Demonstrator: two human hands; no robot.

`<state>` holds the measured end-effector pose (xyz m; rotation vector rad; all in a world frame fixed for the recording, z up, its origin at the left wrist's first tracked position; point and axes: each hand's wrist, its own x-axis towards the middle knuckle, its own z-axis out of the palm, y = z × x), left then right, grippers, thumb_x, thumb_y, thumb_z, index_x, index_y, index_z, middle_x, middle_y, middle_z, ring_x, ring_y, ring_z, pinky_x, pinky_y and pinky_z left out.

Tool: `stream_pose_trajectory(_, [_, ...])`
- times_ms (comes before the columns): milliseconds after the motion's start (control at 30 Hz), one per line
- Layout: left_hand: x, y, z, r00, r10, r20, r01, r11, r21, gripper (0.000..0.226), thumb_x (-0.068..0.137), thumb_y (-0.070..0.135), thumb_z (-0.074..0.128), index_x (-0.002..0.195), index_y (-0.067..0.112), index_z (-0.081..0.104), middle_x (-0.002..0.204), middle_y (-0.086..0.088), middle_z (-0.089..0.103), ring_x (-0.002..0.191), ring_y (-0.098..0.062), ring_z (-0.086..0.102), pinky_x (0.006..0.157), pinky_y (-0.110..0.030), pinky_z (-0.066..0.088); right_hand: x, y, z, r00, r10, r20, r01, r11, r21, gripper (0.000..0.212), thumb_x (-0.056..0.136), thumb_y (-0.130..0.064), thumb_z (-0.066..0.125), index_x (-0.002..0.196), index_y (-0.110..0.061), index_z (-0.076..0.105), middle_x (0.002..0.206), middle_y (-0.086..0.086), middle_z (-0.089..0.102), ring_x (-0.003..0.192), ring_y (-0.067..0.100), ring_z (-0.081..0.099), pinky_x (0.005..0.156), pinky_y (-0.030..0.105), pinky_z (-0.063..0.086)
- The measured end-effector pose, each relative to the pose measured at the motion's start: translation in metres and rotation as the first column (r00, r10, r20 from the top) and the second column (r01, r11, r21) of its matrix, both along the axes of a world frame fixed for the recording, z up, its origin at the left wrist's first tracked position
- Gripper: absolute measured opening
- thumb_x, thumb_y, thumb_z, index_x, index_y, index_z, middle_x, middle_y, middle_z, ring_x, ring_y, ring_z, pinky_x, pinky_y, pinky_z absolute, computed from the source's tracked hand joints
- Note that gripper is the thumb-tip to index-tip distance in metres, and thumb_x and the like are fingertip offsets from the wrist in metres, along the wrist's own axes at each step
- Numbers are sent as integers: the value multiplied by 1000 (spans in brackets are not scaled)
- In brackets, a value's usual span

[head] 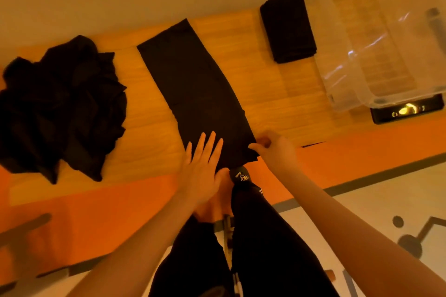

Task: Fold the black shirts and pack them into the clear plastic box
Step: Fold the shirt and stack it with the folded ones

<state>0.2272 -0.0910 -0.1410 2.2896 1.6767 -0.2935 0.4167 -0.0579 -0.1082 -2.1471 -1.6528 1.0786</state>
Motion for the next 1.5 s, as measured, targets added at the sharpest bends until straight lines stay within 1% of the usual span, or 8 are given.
stream_pose_trajectory(200, [10, -8, 10, 921, 251, 297, -257, 966, -20, 62, 92, 49, 17, 145, 17, 30, 155, -5, 16, 141, -16, -1, 113, -37, -2, 8, 16, 1, 987, -76, -140, 40, 969, -244, 18, 86, -15, 65, 92, 1, 65, 75, 12, 62, 56, 12, 56, 52, 17, 43])
stream_pose_trajectory(333, [-9, 24, 13, 713, 521, 469, -573, 818, -38, 47, 98, 31, 41, 140, 11, 38, 152, -9, 26, 142, -24, 20, 114, -38, 18, 17, 17, 3, 963, -157, -218, 53, 906, -420, 9, 82, -9, 68, 81, -6, 60, 69, 6, 59, 55, 13, 58, 54, 20, 51])
stream_pose_trajectory(500, [-16, 45, 30, 256, 793, 553, -872, 437, -223, 39, 93, 25, 54, 127, 8, 50, 129, -10, 51, 118, -27, 49, 92, -35, 39, 19, 5, 7, 923, -242, -299, 110, 911, -399, 9, 84, -11, 67, 86, -2, 64, 70, 4, 59, 60, 12, 56, 54, 18, 46])
stream_pose_trajectory(667, [-13, -13, 36, 99, 883, 458, -839, 321, -438, 27, 89, 32, 60, 106, 11, 62, 103, -4, 62, 96, -20, 57, 79, -31, 42, 15, 1, 15, 924, -190, -333, 58, 928, -368, 5, 86, -11, 63, 87, -6, 65, 71, 1, 57, 67, 12, 53, 57, 16, 41])
stream_pose_trajectory(800, [-10, -38, 18, -62, 951, 303, -779, 144, -611, 41, 86, 32, 64, 120, 11, 58, 124, -7, 58, 112, -23, 53, 93, -36, 42, 9, 0, 18, 895, -250, -368, 100, 918, -383, 8, 87, -13, 63, 79, -10, 62, 73, 3, 57, 69, 14, 52, 60, 21, 42])
stream_pose_trajectory(1200, [-9, -36, 15, -171, 897, 408, -752, 149, -643, 25, 93, 25, 54, 104, 3, 58, 92, -10, 60, 90, -26, 54, 69, -30, 43, -4, -7, 17, 829, -328, -453, 109, 889, -444, 14, 92, -9, 55, 79, -12, 59, 69, 6, 55, 60, 14, 53, 59, 23, 46])
stream_pose_trajectory(1400, [-16, -48, 5, -257, 923, 285, -670, 43, -741, 23, 95, 25, 49, 110, 11, 58, 105, -13, 62, 98, -29, 59, 85, -42, 51, -4, -14, 6, 929, -176, -324, 30, 912, -409, 15, 89, -10, 59, 75, -9, 58, 57, 6, 49, 47, 12, 46, 46, 19, 39])
stream_pose_trajectory(1500, [-20, -46, 9, -318, 906, 280, -601, 36, -799, 16, 98, 19, 45, 106, 11, 56, 91, -5, 59, 76, -17, 54, 69, -29, 47, -5, -15, 2, 957, -123, -261, 4, 911, -413, 13, 87, -14, 63, 77, -6, 60, 61, 5, 53, 50, 11, 48, 48, 18, 40])
